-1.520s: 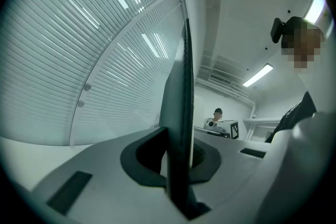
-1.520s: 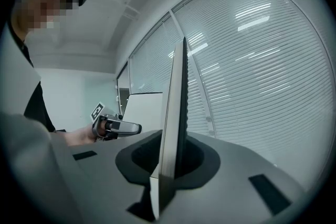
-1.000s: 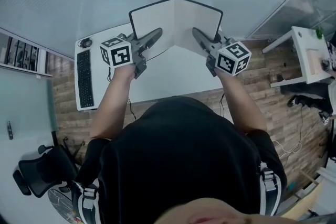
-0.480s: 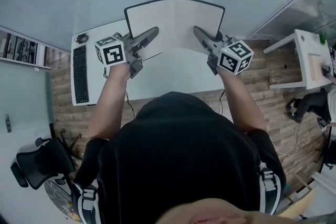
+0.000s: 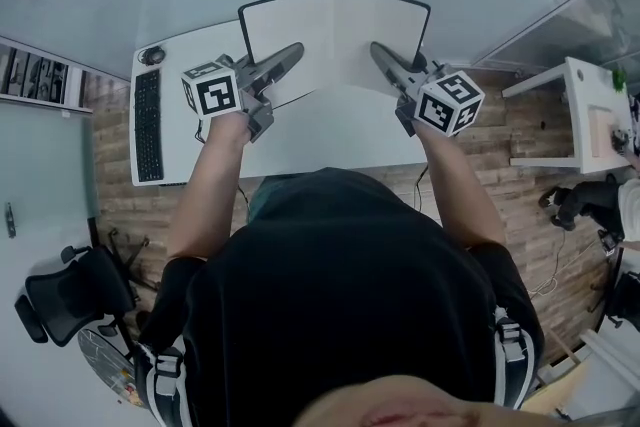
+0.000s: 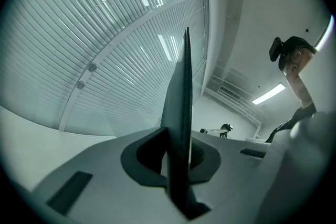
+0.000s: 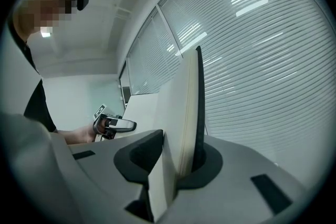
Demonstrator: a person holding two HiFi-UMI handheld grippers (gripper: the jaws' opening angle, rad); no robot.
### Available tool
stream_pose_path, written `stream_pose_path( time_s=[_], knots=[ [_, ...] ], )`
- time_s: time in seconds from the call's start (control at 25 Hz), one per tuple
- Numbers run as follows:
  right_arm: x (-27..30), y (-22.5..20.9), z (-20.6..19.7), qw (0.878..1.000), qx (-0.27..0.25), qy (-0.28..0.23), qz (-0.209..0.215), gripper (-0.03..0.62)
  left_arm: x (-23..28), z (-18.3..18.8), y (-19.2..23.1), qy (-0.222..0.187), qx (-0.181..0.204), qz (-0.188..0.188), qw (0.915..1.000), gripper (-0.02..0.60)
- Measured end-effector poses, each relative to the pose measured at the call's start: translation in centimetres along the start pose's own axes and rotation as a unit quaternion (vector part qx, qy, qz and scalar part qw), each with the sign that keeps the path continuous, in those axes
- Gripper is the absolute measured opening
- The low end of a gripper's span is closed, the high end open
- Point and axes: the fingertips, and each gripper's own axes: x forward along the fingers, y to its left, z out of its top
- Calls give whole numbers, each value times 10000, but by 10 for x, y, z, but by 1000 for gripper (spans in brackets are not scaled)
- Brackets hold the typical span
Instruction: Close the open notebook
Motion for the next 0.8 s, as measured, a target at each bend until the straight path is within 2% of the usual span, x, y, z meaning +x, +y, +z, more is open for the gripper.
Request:
stream_pose_path(
  time_s=[0.4,0.68,0.8],
  knots=[
    [1,0,3,9993,-174,-115,-308,98,2,6,6,-18,104,-89,9999,38],
    [39,0,1,9990,-161,-52,-414,98,-14,21,40,-9,29,-126,9999,38],
    [40,-3,-8,9987,-134,7,-487,98,-13,14,46,0,-63,-113,9999,38]
  ],
)
